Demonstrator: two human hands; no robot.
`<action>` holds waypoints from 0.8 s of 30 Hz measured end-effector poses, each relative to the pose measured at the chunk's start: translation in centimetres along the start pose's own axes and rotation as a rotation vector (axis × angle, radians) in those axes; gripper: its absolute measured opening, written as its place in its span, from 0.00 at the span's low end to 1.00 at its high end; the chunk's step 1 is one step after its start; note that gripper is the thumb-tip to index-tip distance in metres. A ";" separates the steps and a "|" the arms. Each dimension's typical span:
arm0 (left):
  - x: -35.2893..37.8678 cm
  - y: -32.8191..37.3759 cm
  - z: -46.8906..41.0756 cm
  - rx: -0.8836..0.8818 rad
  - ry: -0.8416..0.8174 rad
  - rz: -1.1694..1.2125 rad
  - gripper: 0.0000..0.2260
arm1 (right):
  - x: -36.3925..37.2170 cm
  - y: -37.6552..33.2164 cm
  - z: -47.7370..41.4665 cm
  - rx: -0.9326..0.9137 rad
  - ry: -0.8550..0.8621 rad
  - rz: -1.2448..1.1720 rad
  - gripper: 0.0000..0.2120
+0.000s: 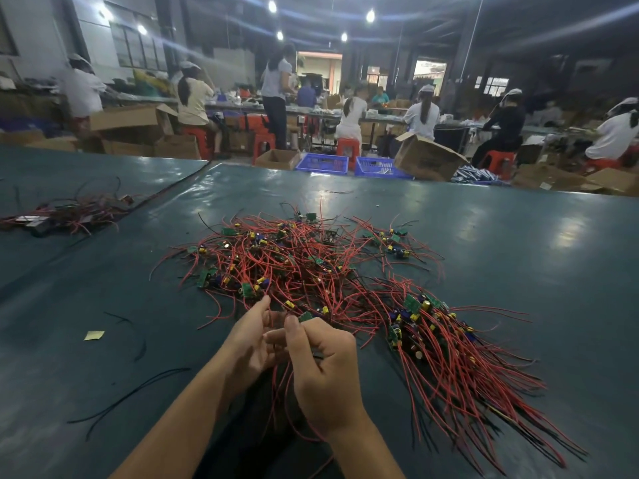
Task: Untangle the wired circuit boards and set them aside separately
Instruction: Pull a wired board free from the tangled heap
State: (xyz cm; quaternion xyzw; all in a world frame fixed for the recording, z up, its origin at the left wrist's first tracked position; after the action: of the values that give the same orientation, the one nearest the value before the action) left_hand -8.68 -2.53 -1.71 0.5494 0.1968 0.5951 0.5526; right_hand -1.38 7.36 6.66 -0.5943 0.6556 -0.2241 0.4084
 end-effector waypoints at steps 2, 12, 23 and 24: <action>-0.2 0.8 0.1 0.041 0.015 -0.224 0.24 | -0.4 -0.5 0.1 -0.021 0.022 0.005 0.23; 1.7 0.9 0.8 0.119 -0.113 -0.185 0.11 | -0.6 -1.1 0.0 -0.009 -0.026 -0.298 0.15; 2.1 3.8 2.3 0.375 -0.078 -0.062 0.13 | -3.0 2.9 -0.7 0.224 0.042 -0.698 0.46; 1.7 4.2 2.5 0.405 -0.064 -0.034 0.14 | -3.2 3.4 -0.5 0.261 0.075 -0.667 0.41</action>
State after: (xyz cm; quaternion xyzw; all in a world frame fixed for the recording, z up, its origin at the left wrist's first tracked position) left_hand -7.95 -3.29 3.37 0.6645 0.3042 0.5162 0.4467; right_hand -3.98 10.99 5.16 -0.7096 0.4061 -0.4486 0.3610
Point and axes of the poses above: each hand's wrist, its own z-axis away from the middle knuckle, its own x-axis out of the palm, y = z × x, the point moved 9 cm from there along -z, towards the middle knuckle, and after that the axes turned 15 degrees about -y, right-handed, at the moved point
